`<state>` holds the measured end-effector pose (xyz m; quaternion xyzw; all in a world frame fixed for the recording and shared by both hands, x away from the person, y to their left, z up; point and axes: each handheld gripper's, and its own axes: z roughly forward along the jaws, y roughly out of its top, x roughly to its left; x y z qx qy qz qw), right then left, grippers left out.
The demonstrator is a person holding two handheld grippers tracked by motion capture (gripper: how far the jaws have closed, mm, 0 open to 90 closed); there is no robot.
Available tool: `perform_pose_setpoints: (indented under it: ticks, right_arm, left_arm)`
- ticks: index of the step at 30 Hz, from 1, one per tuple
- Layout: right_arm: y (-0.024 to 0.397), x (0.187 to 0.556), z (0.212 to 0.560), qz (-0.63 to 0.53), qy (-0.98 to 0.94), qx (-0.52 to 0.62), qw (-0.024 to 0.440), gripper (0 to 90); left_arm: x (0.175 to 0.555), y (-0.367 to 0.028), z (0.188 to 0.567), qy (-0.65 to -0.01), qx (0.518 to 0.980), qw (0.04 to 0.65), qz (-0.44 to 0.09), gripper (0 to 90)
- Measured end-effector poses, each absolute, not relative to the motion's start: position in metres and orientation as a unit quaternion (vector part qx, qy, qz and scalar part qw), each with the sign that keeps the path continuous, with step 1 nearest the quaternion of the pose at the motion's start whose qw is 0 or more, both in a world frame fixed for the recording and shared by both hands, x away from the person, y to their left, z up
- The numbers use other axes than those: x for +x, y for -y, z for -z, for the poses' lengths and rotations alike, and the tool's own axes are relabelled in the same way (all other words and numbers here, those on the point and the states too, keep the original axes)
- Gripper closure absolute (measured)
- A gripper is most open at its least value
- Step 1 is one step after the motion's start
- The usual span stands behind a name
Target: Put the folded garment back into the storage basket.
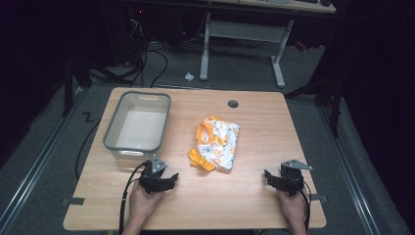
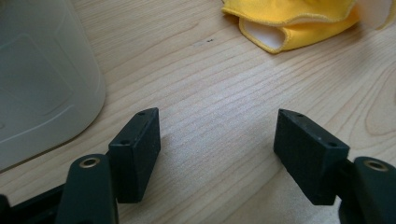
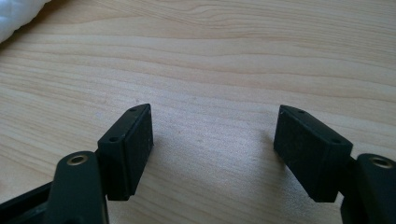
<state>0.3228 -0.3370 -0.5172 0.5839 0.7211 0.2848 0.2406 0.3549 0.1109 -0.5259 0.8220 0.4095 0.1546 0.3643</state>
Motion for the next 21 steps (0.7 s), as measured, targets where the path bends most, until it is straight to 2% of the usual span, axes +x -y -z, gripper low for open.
perform_pose_setpoints:
  ticks: [21]
  right_arm:
    - [0.3370,0.3228,0.5172,-0.285,-0.721,0.584,0.241,28.8]
  left_arm:
    - [0.3549,-0.1105,0.5259,-0.413,0.820,0.364,-0.155,31.8]
